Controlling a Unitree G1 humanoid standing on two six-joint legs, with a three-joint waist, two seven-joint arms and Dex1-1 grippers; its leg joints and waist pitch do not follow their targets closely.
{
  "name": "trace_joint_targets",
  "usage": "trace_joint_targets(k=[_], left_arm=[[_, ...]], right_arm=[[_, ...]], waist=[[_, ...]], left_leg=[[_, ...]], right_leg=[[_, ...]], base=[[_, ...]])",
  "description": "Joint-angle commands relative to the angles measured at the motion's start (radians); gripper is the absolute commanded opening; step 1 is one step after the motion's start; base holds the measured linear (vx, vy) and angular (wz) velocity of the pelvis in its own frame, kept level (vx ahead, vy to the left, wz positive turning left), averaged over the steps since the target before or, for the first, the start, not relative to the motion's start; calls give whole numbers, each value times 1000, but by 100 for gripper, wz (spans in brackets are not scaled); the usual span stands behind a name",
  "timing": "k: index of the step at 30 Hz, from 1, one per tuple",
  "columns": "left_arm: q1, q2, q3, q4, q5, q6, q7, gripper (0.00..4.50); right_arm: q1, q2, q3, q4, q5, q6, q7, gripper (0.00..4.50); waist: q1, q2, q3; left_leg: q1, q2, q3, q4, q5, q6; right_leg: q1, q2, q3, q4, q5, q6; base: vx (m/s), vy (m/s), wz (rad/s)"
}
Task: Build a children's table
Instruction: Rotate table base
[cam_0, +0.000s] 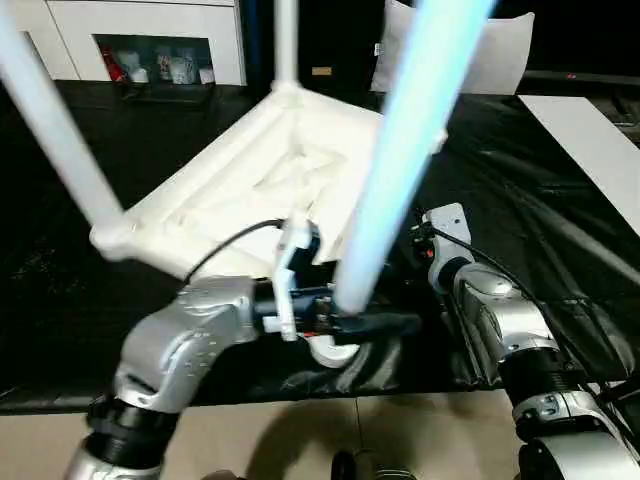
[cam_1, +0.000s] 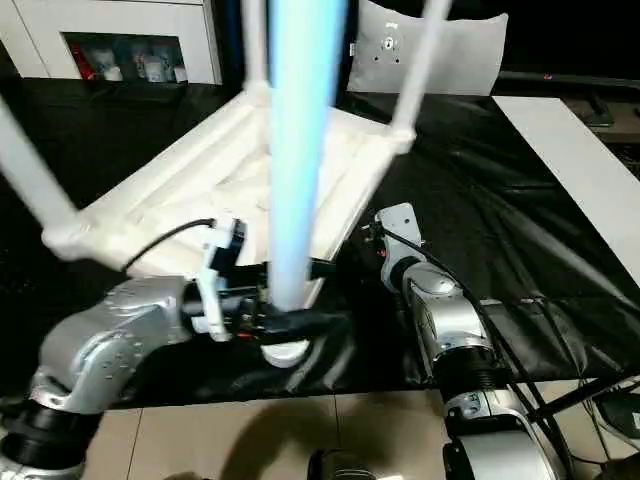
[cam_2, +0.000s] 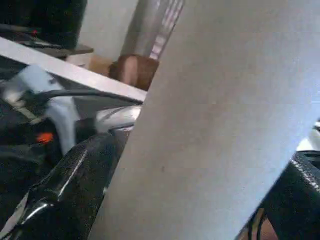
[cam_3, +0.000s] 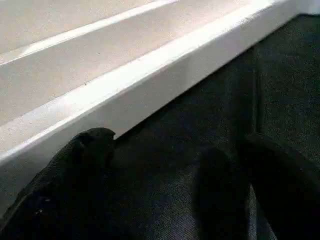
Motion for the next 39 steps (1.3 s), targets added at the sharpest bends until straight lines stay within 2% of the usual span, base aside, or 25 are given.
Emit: trace_joint_targets(k=[1, 2, 3, 4, 6, 7, 8, 10, 13, 15, 17, 18, 19, 22, 24, 26, 27, 28, 29, 30, 33, 35, 36, 37, 39], left_arm=[[-38, -57, -33, 28, 37, -41, 36, 446], [-39, -58, -33, 29, 38, -42, 37, 446], [-68, -91, -30, 73, 70, -82, 73, 446], [-81, -104, -29, 97, 87, -109, 88, 446], [-94, -114, -26, 117, 103, -132, 102, 446], [-130, -154, -9, 179, 134, -190, 154, 446], [-130, -154, -9, 179, 134, -190, 154, 446], [-176, -210, 9, 249, 164, -264, 211, 446], [-185, -214, 10, 265, 186, -292, 220, 446], [-186, -168, 0, 283, 226, -315, 207, 446], [-171, -101, -15, 285, 233, -309, 131, 446], [-164, -74, -18, 287, 233, -309, 97, 446], [-155, -39, -18, 284, 225, -297, 54, 446], [-142, 21, -25, 290, 216, -290, -31, 446], [-141, 95, -47, 324, 232, -318, -133, 446], [-161, 128, -70, 382, 273, -361, -165, 446], [-165, 132, -74, 393, 281, -368, -169, 446], [-186, 151, -98, 444, 326, -409, -177, 419], [-206, 166, -120, 495, 368, -468, -185, 411], [-218, 173, -132, 527, 392, -508, -190, 411], [-296, 190, -188, 670, 490, -595, -210, 379], [-318, 189, -198, 709, 505, -609, -221, 369], [-337, 190, -208, 745, 521, -629, -240, 362], [-351, 191, -217, 774, 533, -644, -258, 347], [-368, 188, -220, 815, 537, -663, -288, 334]], right_arm=[[-26, 17, 23, 6, 6, -31, 33, 450], [-26, 17, 23, 6, 6, -32, 33, 450], [-26, 19, 25, 12, 1, -40, 40, 450], [-25, 21, 26, 14, -1, -46, 46, 450], [-25, 22, 26, 15, 0, -51, 53, 450], [-17, 29, 26, 3, 15, -58, 85, 450], [-17, 29, 26, 3, 15, -58, 85, 450], [-13, 29, 22, 3, 12, -68, 82, 450], [-13, 16, 8, 8, 2, -77, 53, 450], [1, -21, -27, -14, 9, -79, 40, 450], [26, -60, -60, -57, 25, -80, 57, 450], [39, -77, -71, -80, 31, -81, 73, 450], [62, -104, -79, -115, 43, -84, 111, 450], [105, -152, -91, -174, 57, -84, 174, 450], [156, -222, -88, -241, 72, -91, 271, 450], [181, -261, -83, -278, 79, -100, 322, 450], [185, -267, -82, -284, 80, -101, 330, 450], [202, -293, -74, -312, 86, -103, 371, 450], [221, -321, -65, -345, 97, -104, 412, 450], [235, -338, -60, -367, 105, -102, 438, 450], [307, -420, -45, -494, 148, -70, 572, 450], [325, -440, -45, -522, 162, -61, 607, 450], [336, -454, -48, -546, 183, -45, 634, 450], [345, -465, -51, -568, 205, -25, 658, 450], [360, -482, -52, -604, 234, 4, 689, 450]], waist=[[10, 3, -69], [10, -2, -70], [9, -2, -70], [9, -2, -69], [9, 0, -71], [8, -4, -72], [8, -2, -72], [9, 0, -75], [10, -2, -78], [11, 6, -79], [13, 3, -78], [17, 13, -77], [20, 8, -77], [26, 19, -74], [29, 19, -72], [28, 18, -71], [30, 21, -70], [28, 19, -70], [29, 21, -71], [32, 20, -69], [34, 22, -72], [38, 20, -73], [37, 24, -71], [36, 20, -72], [40, 22, -71]], left_leg=[[-18, 31, 6, -67, 11, 95], [-20, 31, 5, -68, 8, 91], [-23, 31, 4, -68, 8, 92], [-19, 29, 5, -67, -3, 92], [-22, 27, 3, -66, -3, 95], [-23, 27, 3, -66, 4, 98], [-22, 26, 4, -64, 4, 102], [-23, 27, 2, -63, 18, 111], [-22, 30, 1, -63, 21, 121], [-19, 31, 1, -63, 23, 125], [-16, 32, 2, -64, 17, 130], [-15, 33, 1, -64, 17, 130], [-14, 34, 3, -65, 19, 129], [-13, 34, 4, -66, 0, 122], [-9, 35, 3, -69, -26, 119], [-12, 34, 3, -69, -28, 121], [-12, 32, 1, -70, -28, 124], [-12, 31, 2, -69, -33, 125], [-12, 32, 1, -68, -34, 123], [-13, 29, 0, -69, -38, 130], [-13, 32, -2, -68, -25, 134], [-16, 36, -5, -69, -15, 136], [-17, 32, -5, -69, -18, 137], [-18, 35, -6, -69, -19, 135], [-16, 35, -6, -69, -24, 136]], right_leg=[[84, -67, 48, -63, -135, -243], [89, -69, 48, -64, -144, -238], [89, -69, 48, -64, -146, -234], [86, -67, 48, -69, -161, -226], [90, -68, 48, -71, -168, -219], [91, -69, 48, -70, -162, -216], [90, -66, 48, -71, -159, -216], [92, -68, 47, -69, -135, -227], [93, -71, 46, -68, -122, -243], [90, -70, 45, -66, -114, -249], [88, -69, 45, -66, -118, -246], [88, -70, 45, -65, -119, -245], [88, -68, 46, -63, -109, -241], [85, -67, 45, -66, -133, -243], [84, -67, 46, -71, -161, -240], [86, -66, 46, -72, -170, -231], [86, -66, 45, -75, -178, -227], [86, -64, 45, -78, -186, -221], [87, -67, 46, -76, -194, -214], [88, -64, 45, -86, -218, -192], [89, -66, 46, -82, -191, -190], [92, -72, 45, -76, -170, -199], [91, -70, 44, -82, -179, -204], [93, -72, 44, -79, -177, -210], [92, -73, 45, -80, -178, -217]], base=[[0, 0, 0], [0, 0, 0], [0, 0, 0], [0, 0, 0], [0, 0, 0], [0, 0, 0], [0, 0, 0], [0, 0, 0], [0, 0, 0], [0, 0, 0], [0, 0, 0], [0, 0, 0], [0, 0, 0], [0, 0, 0], [0, 0, 0], [0, 0, 0], [0, 0, 0], [0, 0, 0], [0, 0, 0], [0, 0, 0], [0, 0, 0], [0, 0, 0], [0, 0, 0], [0, 0, 0], [0, 0, 0]])
